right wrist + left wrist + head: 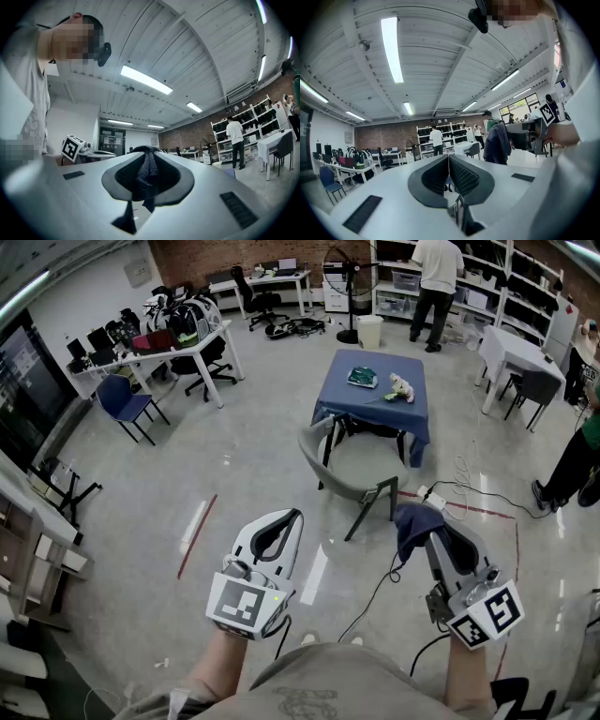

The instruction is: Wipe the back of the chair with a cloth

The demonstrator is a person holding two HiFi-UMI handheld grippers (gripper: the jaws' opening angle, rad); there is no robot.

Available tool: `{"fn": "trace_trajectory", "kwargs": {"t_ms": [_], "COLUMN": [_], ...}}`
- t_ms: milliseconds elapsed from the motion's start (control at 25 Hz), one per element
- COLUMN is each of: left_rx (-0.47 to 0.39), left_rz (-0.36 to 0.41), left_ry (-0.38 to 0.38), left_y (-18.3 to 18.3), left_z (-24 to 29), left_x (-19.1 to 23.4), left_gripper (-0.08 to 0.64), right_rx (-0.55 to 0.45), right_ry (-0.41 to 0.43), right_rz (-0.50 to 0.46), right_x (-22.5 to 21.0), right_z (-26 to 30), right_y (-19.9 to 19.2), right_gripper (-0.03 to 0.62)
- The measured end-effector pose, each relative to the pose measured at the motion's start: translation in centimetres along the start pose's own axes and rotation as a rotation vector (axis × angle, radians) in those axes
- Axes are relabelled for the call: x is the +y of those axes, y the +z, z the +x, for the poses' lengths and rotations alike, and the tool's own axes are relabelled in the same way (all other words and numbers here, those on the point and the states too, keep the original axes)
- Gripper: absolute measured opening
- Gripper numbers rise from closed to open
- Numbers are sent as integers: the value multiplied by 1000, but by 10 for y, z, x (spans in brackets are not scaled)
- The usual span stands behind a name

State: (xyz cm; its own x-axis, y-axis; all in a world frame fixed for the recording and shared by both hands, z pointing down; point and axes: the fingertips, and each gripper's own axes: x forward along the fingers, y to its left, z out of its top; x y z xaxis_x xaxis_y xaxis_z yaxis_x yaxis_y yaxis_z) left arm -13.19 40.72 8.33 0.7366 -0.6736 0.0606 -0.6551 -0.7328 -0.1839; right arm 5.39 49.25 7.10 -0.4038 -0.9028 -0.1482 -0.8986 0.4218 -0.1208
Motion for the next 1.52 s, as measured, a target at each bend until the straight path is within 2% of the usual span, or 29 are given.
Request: {"fn": "trace_trajectory", "kwargs": {"t_ms": [440, 560, 800, 1000, 1120, 1160, 1240, 1520], "left_rx": [31, 16, 7, -41, -64, -61, -51, -28], "left_rz": [0, 10, 45, 12, -39, -61, -87, -111], "left_ry": [11, 0, 45, 5, 40, 52, 69, 90], "left_y": [0, 3, 12, 15, 12, 8, 0, -39], "left_z": [7, 13, 21, 26, 33, 36, 45, 87], "left_x": [-34, -46, -49, -61, -50, -46, -37, -4], "left_gripper": [20, 20, 20, 20, 22, 40, 170, 183], "right_rx": [25, 41, 56, 70, 82, 86, 95, 126], "right_ry": [17, 33, 49, 77, 98, 101, 102, 64], "right_rz": [53, 59, 51, 67, 68, 69, 68, 74], "right_x": [-18, -26, -40, -48, -54, -57, -65, -106], "right_z": [-26, -37, -53, -50, -41, -38, -31, 0], "right_y": [-8, -13, -14, -25, -36, -39, -45, -78], "right_gripper": [71, 71, 71, 71, 71, 71, 71, 71]}}
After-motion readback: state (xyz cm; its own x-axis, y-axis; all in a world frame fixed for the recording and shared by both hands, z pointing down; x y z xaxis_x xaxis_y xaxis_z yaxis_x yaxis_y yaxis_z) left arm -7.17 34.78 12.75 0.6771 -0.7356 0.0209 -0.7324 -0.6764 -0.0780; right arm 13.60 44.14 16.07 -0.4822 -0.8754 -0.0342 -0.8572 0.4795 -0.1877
